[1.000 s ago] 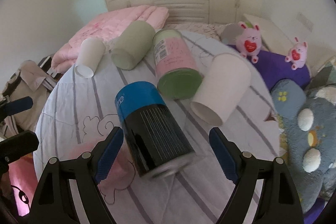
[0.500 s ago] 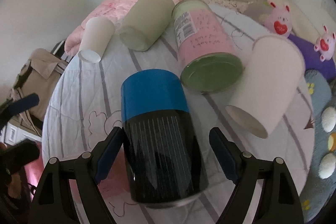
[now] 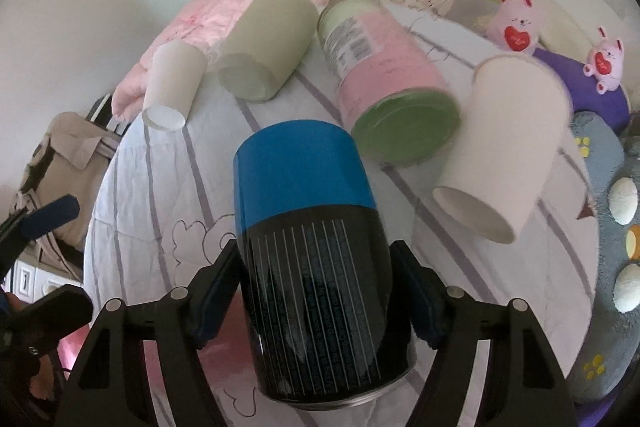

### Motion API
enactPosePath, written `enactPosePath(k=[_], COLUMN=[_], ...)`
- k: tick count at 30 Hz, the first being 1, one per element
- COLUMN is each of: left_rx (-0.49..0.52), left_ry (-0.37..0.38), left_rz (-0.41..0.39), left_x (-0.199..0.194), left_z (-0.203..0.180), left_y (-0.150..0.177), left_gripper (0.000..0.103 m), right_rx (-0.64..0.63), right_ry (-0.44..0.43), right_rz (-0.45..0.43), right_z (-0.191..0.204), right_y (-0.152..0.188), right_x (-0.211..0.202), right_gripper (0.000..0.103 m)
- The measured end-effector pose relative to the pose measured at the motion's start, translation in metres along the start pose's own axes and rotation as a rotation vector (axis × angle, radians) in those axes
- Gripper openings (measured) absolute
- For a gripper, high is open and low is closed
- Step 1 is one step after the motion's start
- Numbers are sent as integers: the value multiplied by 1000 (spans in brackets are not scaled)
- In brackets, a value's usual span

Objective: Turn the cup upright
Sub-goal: 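Close the right gripper around the blue-and-black tumbler's body and lift it, then rotate the right tool to turn the held tumbler open end up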

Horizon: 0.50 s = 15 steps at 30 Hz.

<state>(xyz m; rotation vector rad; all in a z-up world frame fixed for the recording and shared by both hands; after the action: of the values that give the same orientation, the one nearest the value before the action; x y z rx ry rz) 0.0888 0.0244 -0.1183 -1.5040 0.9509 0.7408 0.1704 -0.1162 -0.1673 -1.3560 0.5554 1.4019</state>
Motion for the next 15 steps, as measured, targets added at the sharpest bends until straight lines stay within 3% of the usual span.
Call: enactPosePath(k=[7,11,15], left_rx=[6,-27,-55], left_ry=[-9,-29,-75], left_rz=[-67,-143,-169], left_x=[-29,-61,-78], left_z=[6,28,52], left_y=[-1,3,9], left_gripper=[103,103,103], right_rx=[67,115,138], right_ry=[-10,-67,-141], right_rz=[-143,-239,-275], right_z=[9,29,60], right_y=[5,5,-1], right_x=[-43,-60,-58], right_gripper=[74,74,74])
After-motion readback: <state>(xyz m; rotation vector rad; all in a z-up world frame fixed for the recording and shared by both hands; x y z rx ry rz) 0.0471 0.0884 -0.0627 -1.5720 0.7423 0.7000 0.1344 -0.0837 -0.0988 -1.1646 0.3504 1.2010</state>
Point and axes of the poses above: each gripper's, at about its wrist camera, not at the fingertips, and x roughly the way its jaws point, z to its left, y to its underside, the point moved 2 cm from there along x, roughly the way its jaws point, and after that the axes turned 8 degrees about z, right-handed, at the moved point
